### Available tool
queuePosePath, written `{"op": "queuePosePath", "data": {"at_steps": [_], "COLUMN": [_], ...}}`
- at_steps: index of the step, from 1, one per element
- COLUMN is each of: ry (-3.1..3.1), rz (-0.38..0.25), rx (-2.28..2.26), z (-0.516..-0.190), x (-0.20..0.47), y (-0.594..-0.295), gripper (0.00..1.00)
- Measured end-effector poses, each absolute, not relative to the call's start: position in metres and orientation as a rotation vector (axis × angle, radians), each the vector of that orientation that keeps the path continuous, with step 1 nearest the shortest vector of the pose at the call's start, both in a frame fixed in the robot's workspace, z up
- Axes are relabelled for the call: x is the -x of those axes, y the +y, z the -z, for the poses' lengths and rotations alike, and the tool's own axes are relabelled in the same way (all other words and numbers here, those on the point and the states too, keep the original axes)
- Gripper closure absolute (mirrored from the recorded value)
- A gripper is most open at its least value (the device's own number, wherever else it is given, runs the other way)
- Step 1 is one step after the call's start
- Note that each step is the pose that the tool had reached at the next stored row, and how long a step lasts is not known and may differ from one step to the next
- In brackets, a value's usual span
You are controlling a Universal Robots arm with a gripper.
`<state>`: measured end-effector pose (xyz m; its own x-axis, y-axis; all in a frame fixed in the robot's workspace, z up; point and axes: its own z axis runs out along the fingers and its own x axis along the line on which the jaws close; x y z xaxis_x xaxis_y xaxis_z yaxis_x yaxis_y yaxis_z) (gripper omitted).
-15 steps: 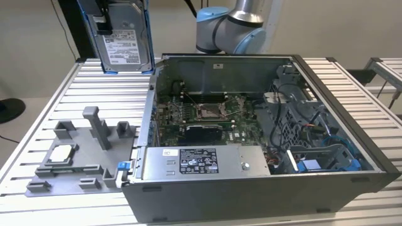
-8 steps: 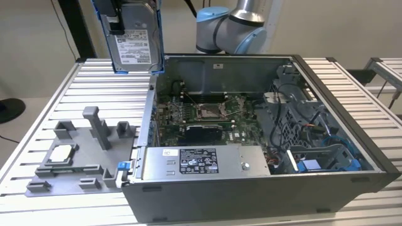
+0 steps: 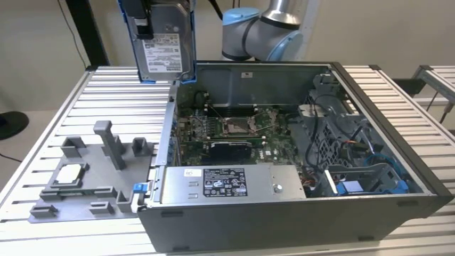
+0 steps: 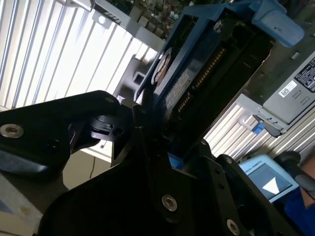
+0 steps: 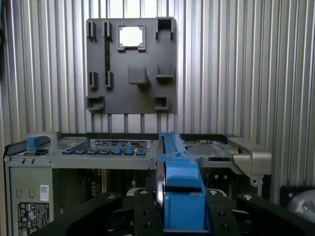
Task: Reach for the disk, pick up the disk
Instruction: 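Pick up the disk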
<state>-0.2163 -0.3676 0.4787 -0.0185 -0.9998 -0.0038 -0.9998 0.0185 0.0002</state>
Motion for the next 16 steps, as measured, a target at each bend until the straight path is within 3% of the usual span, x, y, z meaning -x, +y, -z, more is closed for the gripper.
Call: {"op": "queuePosePath", "data": {"at_steps": [16], "ry": [2.236], "rz": [-0.004], "rx": [2.203], "z": [-0.479], "x": [0.18], "y": [-0.368], "gripper": [1.0]}}
